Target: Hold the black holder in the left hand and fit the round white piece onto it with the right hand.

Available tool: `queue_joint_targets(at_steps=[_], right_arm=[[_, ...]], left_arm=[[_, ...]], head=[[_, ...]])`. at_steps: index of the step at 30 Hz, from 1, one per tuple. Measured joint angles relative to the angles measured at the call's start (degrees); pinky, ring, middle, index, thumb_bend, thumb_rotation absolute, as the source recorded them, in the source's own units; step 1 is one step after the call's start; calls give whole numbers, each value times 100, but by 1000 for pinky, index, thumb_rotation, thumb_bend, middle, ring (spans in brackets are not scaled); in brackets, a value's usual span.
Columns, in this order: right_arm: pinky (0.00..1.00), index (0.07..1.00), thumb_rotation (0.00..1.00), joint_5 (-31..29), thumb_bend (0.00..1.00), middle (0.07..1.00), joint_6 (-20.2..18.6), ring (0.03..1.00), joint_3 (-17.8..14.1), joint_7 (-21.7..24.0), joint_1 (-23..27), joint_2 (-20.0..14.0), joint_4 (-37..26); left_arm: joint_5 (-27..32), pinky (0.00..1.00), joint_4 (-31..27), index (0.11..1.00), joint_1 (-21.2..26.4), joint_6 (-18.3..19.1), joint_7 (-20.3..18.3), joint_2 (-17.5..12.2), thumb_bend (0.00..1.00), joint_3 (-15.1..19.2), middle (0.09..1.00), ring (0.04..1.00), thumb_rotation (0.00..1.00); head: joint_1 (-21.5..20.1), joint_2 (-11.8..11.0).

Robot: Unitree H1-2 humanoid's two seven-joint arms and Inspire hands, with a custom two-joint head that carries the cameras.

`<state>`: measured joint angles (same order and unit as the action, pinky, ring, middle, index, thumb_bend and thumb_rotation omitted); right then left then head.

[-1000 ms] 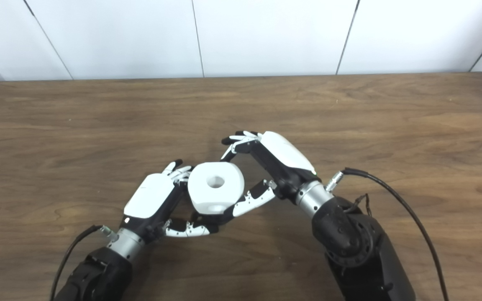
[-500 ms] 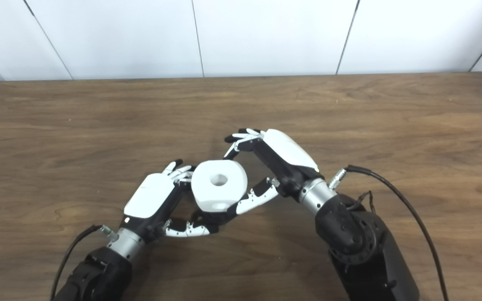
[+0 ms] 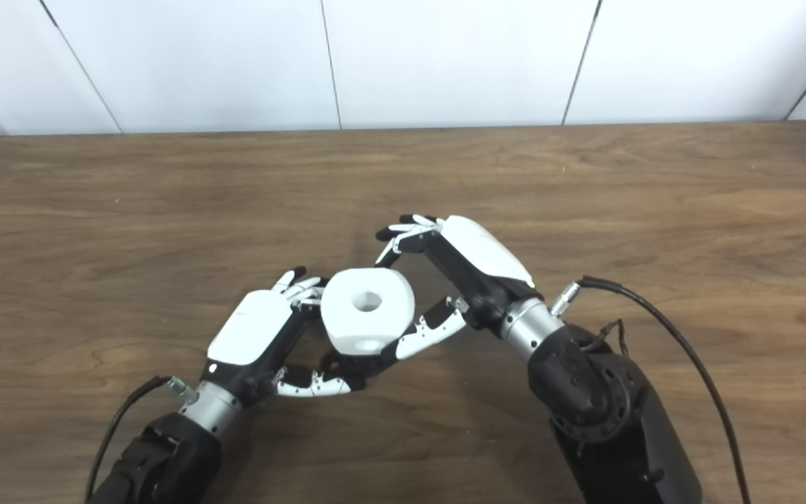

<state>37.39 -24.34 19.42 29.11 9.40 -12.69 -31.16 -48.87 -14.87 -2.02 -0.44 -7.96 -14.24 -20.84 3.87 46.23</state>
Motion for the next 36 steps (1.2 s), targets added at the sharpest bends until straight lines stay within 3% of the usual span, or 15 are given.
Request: queue_joint_targets(at_steps=[36], right_arm=[[1000,482,135,-60,525,834,43,958,26,-109,-101,-44,-1]], left_arm=[[1,1000,1,486,1,-5,0,-8,522,9,791,887,54]], head=[[0,44]])
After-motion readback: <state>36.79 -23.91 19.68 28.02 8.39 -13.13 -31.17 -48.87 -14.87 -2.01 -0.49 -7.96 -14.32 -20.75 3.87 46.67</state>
